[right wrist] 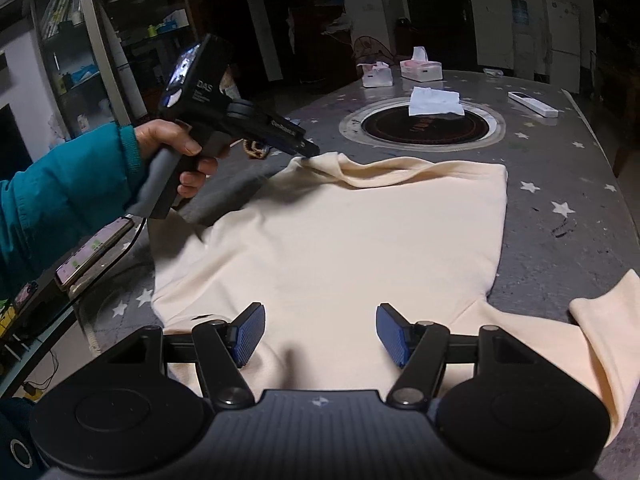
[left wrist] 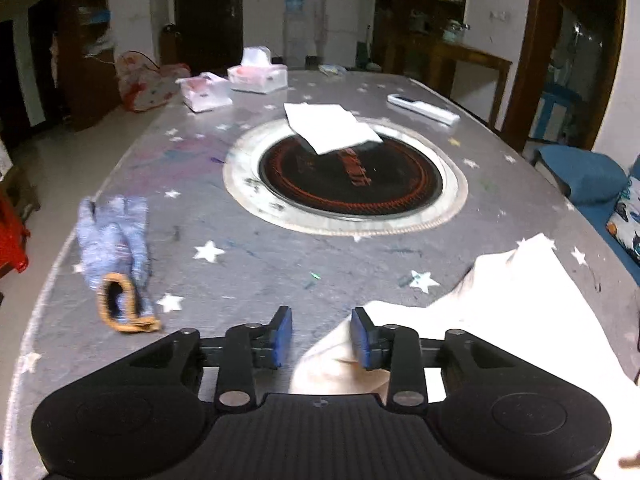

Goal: Fold clothes
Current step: 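Lay the sweatshirt flat on the table and release both grippers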

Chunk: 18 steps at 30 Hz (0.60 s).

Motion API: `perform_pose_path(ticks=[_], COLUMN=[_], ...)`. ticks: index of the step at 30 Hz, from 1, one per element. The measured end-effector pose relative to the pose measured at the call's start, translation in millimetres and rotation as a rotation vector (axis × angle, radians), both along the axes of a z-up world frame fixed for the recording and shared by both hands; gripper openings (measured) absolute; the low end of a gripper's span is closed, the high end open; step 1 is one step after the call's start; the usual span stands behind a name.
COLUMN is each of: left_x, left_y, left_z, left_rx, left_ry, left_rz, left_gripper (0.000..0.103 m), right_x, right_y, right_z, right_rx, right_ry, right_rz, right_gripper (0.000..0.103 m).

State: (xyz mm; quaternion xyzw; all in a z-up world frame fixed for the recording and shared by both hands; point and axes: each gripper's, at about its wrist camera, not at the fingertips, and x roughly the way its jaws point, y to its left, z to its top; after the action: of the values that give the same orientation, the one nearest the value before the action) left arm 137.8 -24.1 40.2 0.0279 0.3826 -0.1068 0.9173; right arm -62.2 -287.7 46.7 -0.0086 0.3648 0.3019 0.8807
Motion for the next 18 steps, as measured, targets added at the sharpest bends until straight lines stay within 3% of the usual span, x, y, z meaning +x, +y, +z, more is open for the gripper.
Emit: perform_pose_path(ticks=[2,3,10,12,14,18], left_x=[2,3,4,3,2,2], left_y=[-3,-4,-6,-7,-6,-3], left_z=[-6,-8,-14,-15,-14,-14], left_rx=[-0.007,-0.006,-0.007,-0.009,-0.032,-0.079], left_ry=[0.013,0.019,0.021,0.02,0.024,0.027], left_rz=[-0.032,-0.042,-0.129,-0.164,-0.199,-0.254], left_gripper=[0.051,0.053,0.052,0.048,0.033,0.017], right_x=[3,5,14,15,15,17], right_y=[-1,-1,-1,-1,-1,-1], right_z=[-2,-3,-9,-10,-10,-11], right_rx=[0.0,0.001,0.002,0.0,-0.002,-0.006], right_ry=[0.004,0.007,0.023,0.026,0.028,0.03], right_rz=[-0.002,-0.004,-0.016,-0.019,-0.023,-0.028], right_gripper=[0.063,0.063,0.063,0.063,0.063,0.063])
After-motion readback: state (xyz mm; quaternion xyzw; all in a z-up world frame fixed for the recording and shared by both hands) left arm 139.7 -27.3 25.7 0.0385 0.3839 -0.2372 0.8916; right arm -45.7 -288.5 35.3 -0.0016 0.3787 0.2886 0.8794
